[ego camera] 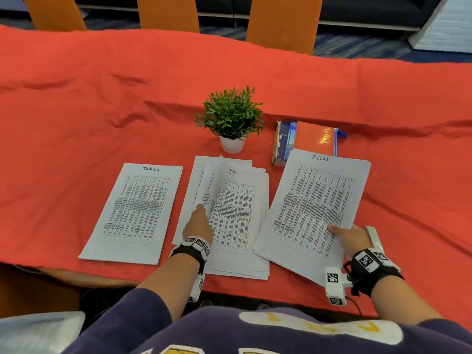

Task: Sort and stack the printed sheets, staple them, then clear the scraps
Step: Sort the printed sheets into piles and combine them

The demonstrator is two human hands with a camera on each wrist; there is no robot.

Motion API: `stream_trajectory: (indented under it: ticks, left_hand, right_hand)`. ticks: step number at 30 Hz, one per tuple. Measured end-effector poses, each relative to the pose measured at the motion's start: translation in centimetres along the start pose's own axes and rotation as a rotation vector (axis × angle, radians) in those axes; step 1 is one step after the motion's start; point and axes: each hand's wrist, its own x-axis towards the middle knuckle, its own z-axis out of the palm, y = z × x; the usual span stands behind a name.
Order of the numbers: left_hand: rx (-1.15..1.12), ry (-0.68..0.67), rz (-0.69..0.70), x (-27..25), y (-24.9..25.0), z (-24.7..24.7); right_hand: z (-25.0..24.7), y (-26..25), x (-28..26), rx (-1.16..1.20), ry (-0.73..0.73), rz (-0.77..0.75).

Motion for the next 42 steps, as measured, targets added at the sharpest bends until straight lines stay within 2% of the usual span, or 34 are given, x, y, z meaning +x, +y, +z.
stream_trajectory:
  ticks: [5,17,21,24,28,30,33,37,40,41,42]
  left_hand:
    - [0.113,0.035,0.129,-1.4,1.0,-1.2]
    - [0.23,0.084,0.192,-0.9,1.1,-3.6]
    - [0.123,0.107,0.188,-1.1,1.9,-5.1]
    - [-0.164,0.157,0.205,-1.3,2.5,-7.2]
    - [-0.546,0.102,0.241,-1.8,3.3,-10.5]
    - [-0.634,0.083,0.248,-1.8,3.5,-11.3]
    - [-0.701,0.012,0.189,-2.0,3.8,-10.6]
    - [-0.713,-0.155,0.113,-2.7,4.3,-7.1]
    - [-0.626,-0.184,0.09,-3.0,4.4,-4.8]
    - [-0.605,-0.185,0.084,-3.0,4.4,-4.2]
    - [-0.587,-0.191,0.078,-2.9,4.3,-3.7]
  right_hand:
    - [0.4,0.1,-0.2,0.029,-0.003,0.027]
    - [1.7,-1.1,-1.4,0.06,-0.015,0.054]
    - [1.2,-1.2,-1.5,0.042,-0.004,0.036]
    - [0.7,-0.9,-1.0,0.014,0.02,0.026]
    - [0.4,-1.2,-0.6,0.015,0.03,0.03]
    - [0.7,-1.3,-0.3,0.018,0.009,0.031]
    - [1.7,-1.7,-0.6,-0.018,-0.048,0.027]
    - [4.0,-3.2,-3.1,0.001,-0.185,0.008]
    - [5.5,-4.0,-5.0,-0.023,-0.235,-0.048]
    - [5.7,-4.3,-5.6,-0.122,-0.262,-0.119]
    - [5.9,-4.3,-6.0,-0.128,-0.273,-0.118]
